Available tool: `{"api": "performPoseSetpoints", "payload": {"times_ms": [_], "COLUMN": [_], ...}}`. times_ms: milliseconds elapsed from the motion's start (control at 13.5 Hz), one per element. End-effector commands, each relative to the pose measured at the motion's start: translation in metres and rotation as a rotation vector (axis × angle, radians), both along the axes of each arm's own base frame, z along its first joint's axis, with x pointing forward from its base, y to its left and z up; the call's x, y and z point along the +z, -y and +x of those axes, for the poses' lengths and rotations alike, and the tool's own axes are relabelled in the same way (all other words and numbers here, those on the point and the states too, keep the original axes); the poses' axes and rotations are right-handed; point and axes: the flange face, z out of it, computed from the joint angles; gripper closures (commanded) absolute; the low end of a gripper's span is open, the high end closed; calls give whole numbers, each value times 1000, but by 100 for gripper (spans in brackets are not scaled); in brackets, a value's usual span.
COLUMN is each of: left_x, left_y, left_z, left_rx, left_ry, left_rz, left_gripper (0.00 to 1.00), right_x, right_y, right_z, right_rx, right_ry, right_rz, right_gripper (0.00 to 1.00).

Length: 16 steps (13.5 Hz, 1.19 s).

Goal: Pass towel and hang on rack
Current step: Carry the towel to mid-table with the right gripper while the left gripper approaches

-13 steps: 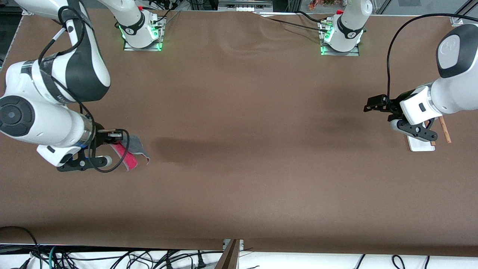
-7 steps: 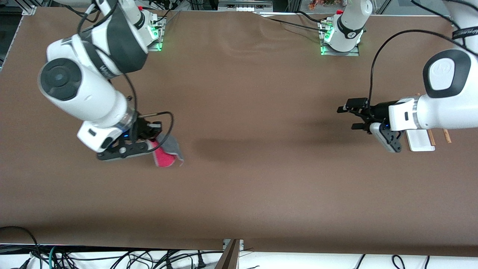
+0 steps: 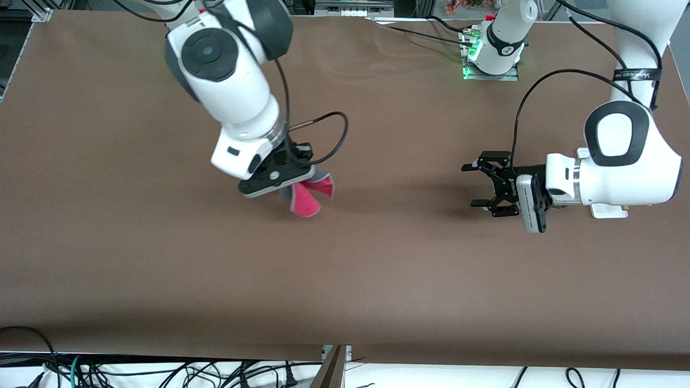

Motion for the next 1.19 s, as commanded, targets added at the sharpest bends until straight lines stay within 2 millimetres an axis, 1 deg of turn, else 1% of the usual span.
{"api": "performPoseSetpoints", "payload": {"times_ms": [0, 148, 223, 297, 445, 520, 742, 816, 965, 1113], "left_x": [-15, -42, -47, -53, -57, -58, -62, -74, -91, -102], "left_y": [5, 13, 22, 34, 50, 53, 57, 63, 85, 90], "left_z": [12, 13, 12, 6, -2, -2, -4, -9, -11, -22], "left_rx": [-103, -145, -145, -150, -156, -167, -200, -185, -145, -145], "left_ry": [192, 266, 288, 282, 288, 310, 370, 371, 427, 418], "left_rz": [-122, -210, -236, -243, -231, -232, -259, -297, -386, -408], "left_gripper": [0, 0, 0, 0, 0, 0, 0, 0, 0, 0], "right_x": [3, 4, 0, 0, 1, 2, 3, -1, -8, -17], "right_y": [-34, -63, -73, -82, -92, -100, -114, -121, -130, -140], "right_z": [-22, -41, -46, -52, -61, -68, -82, -86, -91, -94], "right_rx": [-14, -30, -18, -6, 12, 27, 29, 30, 41, 48], "right_ry": [15, 37, 40, 47, 54, 54, 57, 55, 56, 61], "right_rz": [20, 49, 54, 63, 71, 72, 83, 86, 91, 101], "right_gripper": [100, 100, 100, 100, 100, 100, 100, 100, 100, 100]}}
